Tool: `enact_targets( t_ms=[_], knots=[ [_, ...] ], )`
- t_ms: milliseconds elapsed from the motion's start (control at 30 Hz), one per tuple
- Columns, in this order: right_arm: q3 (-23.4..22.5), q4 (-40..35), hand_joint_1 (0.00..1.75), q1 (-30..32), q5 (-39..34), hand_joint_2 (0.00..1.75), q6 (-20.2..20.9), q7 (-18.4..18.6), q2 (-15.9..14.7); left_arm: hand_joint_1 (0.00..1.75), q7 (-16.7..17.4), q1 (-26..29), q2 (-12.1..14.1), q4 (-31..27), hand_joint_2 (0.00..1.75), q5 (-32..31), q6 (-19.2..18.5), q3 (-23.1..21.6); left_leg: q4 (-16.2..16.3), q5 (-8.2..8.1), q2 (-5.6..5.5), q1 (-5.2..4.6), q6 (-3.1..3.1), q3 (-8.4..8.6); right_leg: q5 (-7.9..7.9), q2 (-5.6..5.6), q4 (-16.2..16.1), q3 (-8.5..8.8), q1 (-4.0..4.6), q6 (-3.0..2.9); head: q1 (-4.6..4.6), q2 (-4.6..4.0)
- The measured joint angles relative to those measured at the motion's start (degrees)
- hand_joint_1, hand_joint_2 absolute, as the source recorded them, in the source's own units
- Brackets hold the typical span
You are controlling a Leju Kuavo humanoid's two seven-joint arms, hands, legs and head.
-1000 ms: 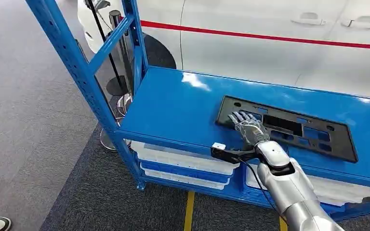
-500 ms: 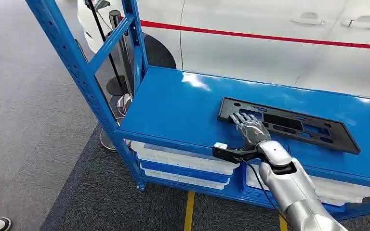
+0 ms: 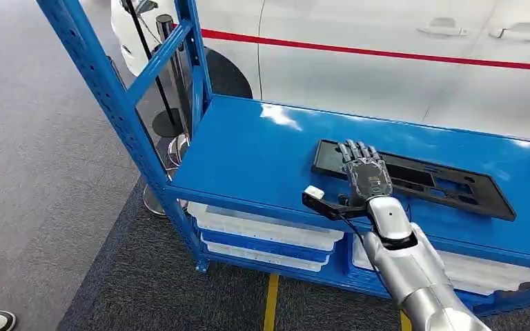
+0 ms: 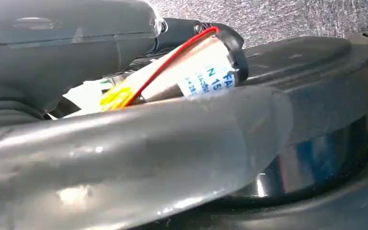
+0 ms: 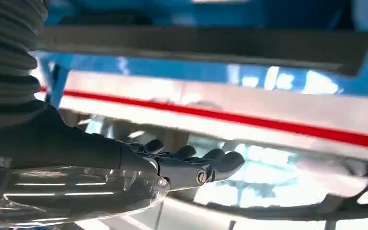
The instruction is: Take the parts from the cabinet and place them on the table.
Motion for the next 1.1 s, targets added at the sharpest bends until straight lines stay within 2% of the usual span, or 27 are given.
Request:
enact_targets(
  t_ms=[233, 433, 700, 733, 800, 900, 1100],
  knots=[
    [0.0, 0.9, 0.0, 0.0, 2.4, 1.75, -0.6, 2.8, -0.4, 0.0, -0.3, 0.1, -0.1, 0.0, 0.0, 0.0, 0.0, -0.1, 0.0, 0.0, 0.01, -0.01, 0.0, 0.01, 0.0, 0.01, 0.0, 0.0, -0.01, 0.0, 0.0, 0.0],
    [0.0, 3.3, 0.0, 0.3, 6.9, 1.75, 0.8, 7.7, -2.2, 0.0, -0.5, 0.1, 0.0, 0.0, 0.0, 0.0, -0.1, -0.9, 0.0, -0.01, -0.02, -0.02, 0.01, -0.01, 0.0, -0.02, 0.0, 0.0, -0.01, 0.0, 0.0, 0.02],
    [-0.3, 6.0, 0.0, 0.4, 7.8, 1.75, 3.4, 11.1, -4.6, 0.0, -0.9, 0.1, -0.1, 0.0, 0.0, 0.0, -0.1, -1.5, 0.0, -0.02, 0.0, -0.03, 0.02, 0.03, -0.01, 0.0, 0.0, 0.06, -0.03, 0.02, 0.0, 0.0],
    [-0.3, 6.1, 0.17, 0.4, 7.8, 1.75, 3.6, 12.2, -4.7, 0.0, -1.0, 0.1, -0.1, 0.0, 0.0, 0.0, -0.1, -1.5, 0.0, -0.04, 0.01, -0.03, 0.02, 0.02, -0.01, 0.01, 0.0, 0.09, -0.02, 0.02, 0.0, 0.02],
    [-0.3, 6.2, 1.75, 0.5, 7.7, 1.75, 4.2, 13.5, -5.0, 0.0, -1.0, 0.1, -0.1, 0.0, 0.0, 0.0, 0.0, -1.5, 0.0, -0.04, 0.01, -0.03, 0.03, 0.04, -0.01, 0.02, 0.0, 0.12, -0.02, 0.03, 0.0, 0.0],
    [-1.3, 6.4, 1.75, 0.6, 7.3, 1.75, 5.6, 14.0, -5.0, 0.0, -1.1, 0.2, -0.1, 0.0, 0.0, 0.0, 0.0, -1.5, 0.0, -0.04, 0.01, -0.03, 0.03, 0.05, -0.01, 0.01, 0.0, 0.13, -0.02, 0.03, 0.0, 0.02],
    [-3.8, 6.4, 1.75, 1.5, 7.7, 1.75, 6.3, 12.0, -5.0, 0.0, -1.1, 0.2, -0.2, 0.0, 0.0, 0.0, 0.1, -1.5, 0.0, -0.03, 0.01, -0.03, 0.03, 0.06, 0.0, 0.0, 0.0, 0.14, -0.03, 0.02, 0.0, 0.02]
  ],
)
